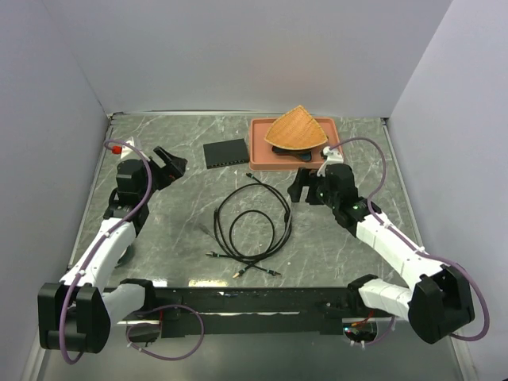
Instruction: Insert the plug into the switch port
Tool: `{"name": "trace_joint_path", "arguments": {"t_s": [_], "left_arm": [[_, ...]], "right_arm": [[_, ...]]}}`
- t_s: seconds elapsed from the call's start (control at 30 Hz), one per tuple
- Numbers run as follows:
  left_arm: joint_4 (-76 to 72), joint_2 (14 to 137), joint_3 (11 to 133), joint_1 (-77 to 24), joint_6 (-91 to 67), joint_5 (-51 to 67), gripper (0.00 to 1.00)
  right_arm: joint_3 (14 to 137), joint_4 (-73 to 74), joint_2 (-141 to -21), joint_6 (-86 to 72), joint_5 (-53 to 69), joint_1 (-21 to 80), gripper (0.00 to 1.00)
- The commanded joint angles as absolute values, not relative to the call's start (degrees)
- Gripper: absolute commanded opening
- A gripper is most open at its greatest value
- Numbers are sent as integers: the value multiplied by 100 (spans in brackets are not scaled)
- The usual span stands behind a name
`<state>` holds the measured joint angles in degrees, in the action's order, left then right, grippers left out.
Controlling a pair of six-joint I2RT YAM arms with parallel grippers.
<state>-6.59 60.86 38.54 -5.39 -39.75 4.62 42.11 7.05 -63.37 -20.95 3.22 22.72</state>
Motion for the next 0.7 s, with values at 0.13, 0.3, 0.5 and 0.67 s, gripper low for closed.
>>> {"name": "trace_joint_path", "arguments": {"t_s": [0.13, 0.3, 0.5, 0.67], "left_arm": [[-1151, 5810, 3841, -536, -4025, 1009, 96], [-1503, 5730, 3727, -545, -4201, 1301, 96], [-1336, 5801, 3823, -545, -4219, 1178, 96], [-1204, 5888, 3885, -536, -4210, 1108, 96]], "right_arm": [[4104, 695, -6811, -2452, -27, 2338, 99], [4218, 571, -7233, -2285, 290, 2828, 99], [4544, 580, -7655, -1943, 334, 3681, 99], [5062, 835, -8268, -1592, 98, 4753, 99]]}}
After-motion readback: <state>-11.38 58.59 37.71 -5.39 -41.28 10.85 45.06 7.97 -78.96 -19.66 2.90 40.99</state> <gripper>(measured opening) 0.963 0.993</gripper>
